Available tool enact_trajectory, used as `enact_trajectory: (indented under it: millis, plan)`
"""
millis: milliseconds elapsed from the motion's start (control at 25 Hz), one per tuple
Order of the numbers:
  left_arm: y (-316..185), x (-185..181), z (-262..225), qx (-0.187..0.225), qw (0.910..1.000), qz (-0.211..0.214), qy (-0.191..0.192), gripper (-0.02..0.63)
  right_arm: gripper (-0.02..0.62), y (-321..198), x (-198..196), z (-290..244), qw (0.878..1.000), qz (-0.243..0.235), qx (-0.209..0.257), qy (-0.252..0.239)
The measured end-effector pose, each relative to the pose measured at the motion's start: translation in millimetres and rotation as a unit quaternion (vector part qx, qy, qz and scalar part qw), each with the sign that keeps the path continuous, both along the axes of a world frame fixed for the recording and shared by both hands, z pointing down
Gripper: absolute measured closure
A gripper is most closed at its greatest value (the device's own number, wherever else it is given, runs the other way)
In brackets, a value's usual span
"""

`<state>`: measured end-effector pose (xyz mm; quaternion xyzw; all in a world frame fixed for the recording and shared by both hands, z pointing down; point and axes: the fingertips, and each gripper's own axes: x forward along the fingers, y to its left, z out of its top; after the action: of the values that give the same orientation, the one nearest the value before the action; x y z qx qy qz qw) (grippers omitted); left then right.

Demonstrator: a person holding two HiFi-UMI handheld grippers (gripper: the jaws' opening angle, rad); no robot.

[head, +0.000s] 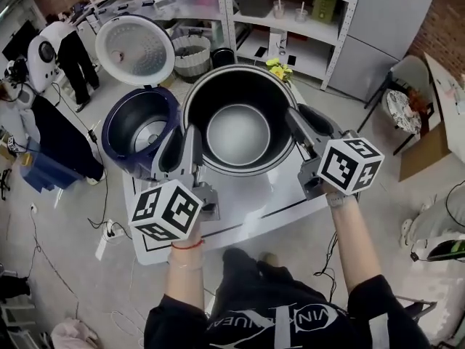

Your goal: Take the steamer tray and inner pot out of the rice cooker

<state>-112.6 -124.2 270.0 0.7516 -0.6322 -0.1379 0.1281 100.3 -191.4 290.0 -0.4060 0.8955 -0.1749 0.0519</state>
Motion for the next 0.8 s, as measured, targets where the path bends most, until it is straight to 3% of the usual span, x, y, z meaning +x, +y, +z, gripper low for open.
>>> enact_trajectory:
  millis: [360,800]
  plan:
    - [13.5,61.3,53.0,-0.045,0.9983,0.036,0.011,0.489,0.494,29.6,65.8,50.7,0.999,0.033,-0.035,0.007]
    - [25.3,96.1,112.1,-0.106,0.9927,0.054,0.018,0.489,0.494,50.3,102.2,103.8,0.996,0.048,-0.076,0.02]
